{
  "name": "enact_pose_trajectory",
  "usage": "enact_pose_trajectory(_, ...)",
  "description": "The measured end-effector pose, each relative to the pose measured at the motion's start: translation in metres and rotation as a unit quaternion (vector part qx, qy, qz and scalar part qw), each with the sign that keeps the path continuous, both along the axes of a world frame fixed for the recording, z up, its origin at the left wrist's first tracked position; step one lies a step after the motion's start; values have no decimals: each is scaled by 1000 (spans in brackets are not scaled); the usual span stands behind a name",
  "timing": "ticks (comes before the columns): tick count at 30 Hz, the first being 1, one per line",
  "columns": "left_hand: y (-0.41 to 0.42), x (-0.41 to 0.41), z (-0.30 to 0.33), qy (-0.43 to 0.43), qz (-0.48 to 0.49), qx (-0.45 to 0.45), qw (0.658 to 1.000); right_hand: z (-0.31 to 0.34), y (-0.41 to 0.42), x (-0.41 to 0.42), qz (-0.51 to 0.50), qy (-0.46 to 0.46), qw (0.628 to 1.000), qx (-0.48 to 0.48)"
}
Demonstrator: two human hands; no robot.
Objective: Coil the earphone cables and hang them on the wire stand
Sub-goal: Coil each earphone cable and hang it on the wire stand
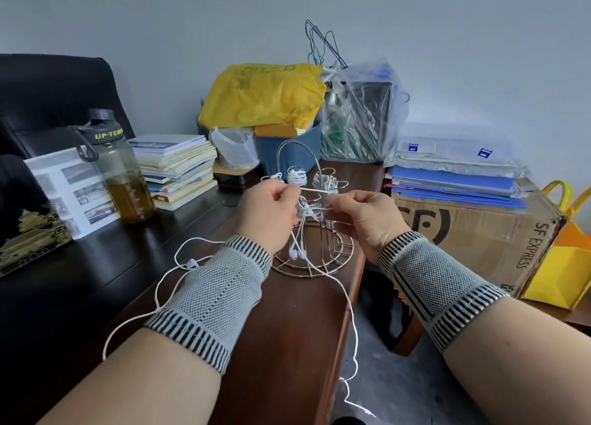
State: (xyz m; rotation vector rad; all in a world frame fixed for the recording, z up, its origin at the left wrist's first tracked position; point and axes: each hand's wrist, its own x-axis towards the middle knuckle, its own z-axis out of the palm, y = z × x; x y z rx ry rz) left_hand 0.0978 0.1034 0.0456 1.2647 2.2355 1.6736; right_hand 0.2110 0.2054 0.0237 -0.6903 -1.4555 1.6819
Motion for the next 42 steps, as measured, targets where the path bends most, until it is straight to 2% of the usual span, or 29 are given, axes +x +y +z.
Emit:
enact_pose_trajectory(3, 13, -9, -4, 51, 75, -18, 996, 4, -1, -7, -8, 3, 1000, -7)
enact_pose_trajectory(11, 25, -8, -11, 117, 110, -119, 980, 1, 1, -16, -76, -34, 997, -2)
enact_pose_trajectory(17, 33, -14, -22, -46, 69, -99, 992, 1, 2, -21, -109, -81, 990, 38)
enact_pose_trajectory(24, 29, -14, -23, -108, 52, -77, 990, 5, 1, -24, -122, -125, 982, 68)
enact_pose_trajectory(33, 13, -5, -26, -281, -1, 27, 959, -3, 2, -21, -114, -156, 978, 79)
enact_pose_trajectory(38, -1, 2, -33, -301, -53, 63, 950, -7, -1, -17, -108, -126, 981, 101)
enact_pose_trajectory(42, -9, 0, -41, -273, -86, 57, 957, -14, -6, -13, -119, -125, 971, 166)
